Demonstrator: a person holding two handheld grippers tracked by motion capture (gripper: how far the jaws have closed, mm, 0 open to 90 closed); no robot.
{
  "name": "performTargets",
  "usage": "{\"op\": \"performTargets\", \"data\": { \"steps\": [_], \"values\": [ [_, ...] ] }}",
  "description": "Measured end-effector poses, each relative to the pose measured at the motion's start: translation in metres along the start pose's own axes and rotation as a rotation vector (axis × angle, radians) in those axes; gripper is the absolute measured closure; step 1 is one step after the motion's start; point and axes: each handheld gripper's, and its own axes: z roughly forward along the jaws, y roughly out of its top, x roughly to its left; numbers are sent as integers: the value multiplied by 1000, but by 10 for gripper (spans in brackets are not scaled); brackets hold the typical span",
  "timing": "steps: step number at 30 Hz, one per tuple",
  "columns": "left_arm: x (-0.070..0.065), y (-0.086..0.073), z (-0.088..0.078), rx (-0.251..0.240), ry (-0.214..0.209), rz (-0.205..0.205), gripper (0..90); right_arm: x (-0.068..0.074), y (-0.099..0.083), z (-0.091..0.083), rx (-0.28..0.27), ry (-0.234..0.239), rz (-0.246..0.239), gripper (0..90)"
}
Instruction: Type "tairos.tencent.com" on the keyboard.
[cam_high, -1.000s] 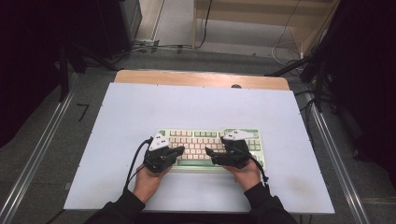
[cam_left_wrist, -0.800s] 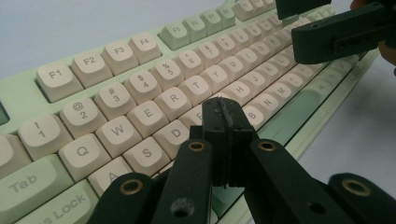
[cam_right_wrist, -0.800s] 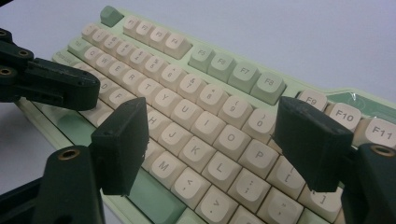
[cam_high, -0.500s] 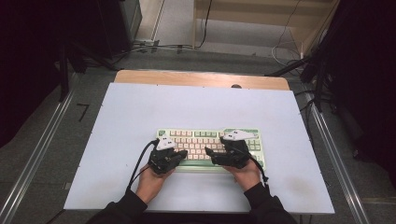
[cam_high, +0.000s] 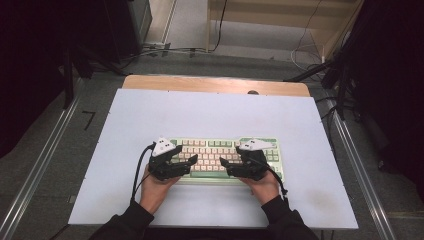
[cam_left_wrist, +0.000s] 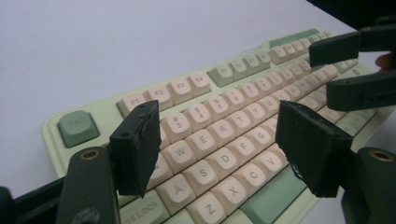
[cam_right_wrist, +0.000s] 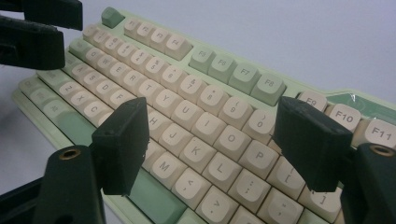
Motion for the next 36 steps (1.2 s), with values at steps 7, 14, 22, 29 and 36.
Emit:
{"op": "performTargets", "data": {
  "steps": [7, 14, 22, 29, 36],
  "values": [
    [9, 1, -2, -8, 41, -11, 320, 0, 0, 0, 2, -1, 2, 248],
    [9, 2, 1, -18, 78, 3, 338, 0, 0, 0, 1, 0, -1, 248],
    [10, 4, 15, 15, -42, -10, 900, 0, 0, 1, 1, 0, -1, 249],
    [0, 4, 28, 78, -17, 76, 900, 0, 0, 1, 1, 0, -1, 250],
    [-1, 3, 31, 108, -2, 84, 900, 1, 0, 1, 4, 1, -5, 250]
  ]
}}
